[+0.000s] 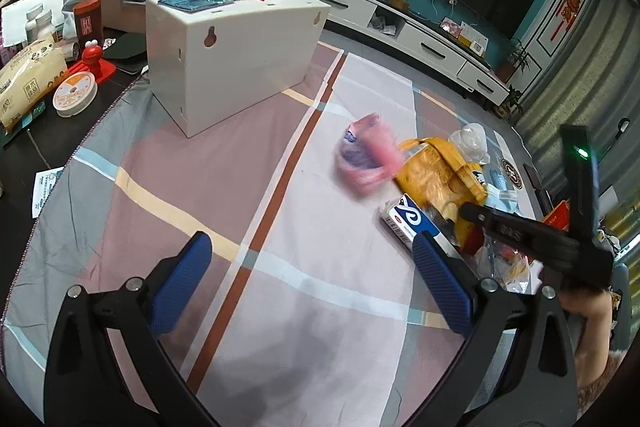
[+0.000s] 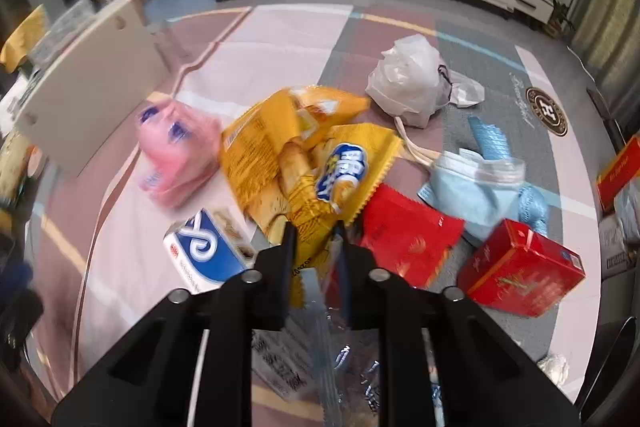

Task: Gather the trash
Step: 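Grasp the yellow snack bag with the right gripper while the left grasps the pink bag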

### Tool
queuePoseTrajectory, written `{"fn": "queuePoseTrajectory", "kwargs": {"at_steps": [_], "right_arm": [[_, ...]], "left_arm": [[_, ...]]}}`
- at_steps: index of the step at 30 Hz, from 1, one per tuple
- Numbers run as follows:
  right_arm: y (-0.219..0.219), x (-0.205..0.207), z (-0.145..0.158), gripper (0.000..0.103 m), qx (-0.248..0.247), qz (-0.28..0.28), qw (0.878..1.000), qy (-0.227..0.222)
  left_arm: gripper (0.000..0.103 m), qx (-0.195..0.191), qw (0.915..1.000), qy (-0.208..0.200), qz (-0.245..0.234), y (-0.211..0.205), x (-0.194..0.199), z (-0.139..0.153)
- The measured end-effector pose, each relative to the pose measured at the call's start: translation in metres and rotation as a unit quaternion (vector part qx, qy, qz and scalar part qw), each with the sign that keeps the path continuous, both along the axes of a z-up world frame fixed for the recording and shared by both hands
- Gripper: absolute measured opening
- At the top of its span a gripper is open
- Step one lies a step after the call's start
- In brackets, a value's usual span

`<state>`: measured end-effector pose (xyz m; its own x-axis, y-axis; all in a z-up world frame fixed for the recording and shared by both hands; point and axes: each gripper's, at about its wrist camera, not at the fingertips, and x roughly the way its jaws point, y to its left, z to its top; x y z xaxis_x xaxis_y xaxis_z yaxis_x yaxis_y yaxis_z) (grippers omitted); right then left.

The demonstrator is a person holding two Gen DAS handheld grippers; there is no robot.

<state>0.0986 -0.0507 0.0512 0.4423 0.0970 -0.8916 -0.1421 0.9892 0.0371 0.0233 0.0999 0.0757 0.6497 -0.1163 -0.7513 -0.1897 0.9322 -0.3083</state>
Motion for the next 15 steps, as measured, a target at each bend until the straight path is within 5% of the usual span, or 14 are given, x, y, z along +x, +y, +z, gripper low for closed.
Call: {"fn": "queuePoseTrajectory", "kwargs": {"at_steps": [8,15], "right_arm": [[-0.025,-0.061,0.054,0.015,0.075,0.014,0.995,-0.065],[-0.059,-0.103,0.089,0.016,0.116,-0.012,0.986,-0.117]], "left_arm": [[0.1,0.002,1.0,-0.004,0.002,-0.002,0.021,0.008],[0.1,-0.001,1.0,0.009,-0.001,-0.008,0.078,0.004]]}}
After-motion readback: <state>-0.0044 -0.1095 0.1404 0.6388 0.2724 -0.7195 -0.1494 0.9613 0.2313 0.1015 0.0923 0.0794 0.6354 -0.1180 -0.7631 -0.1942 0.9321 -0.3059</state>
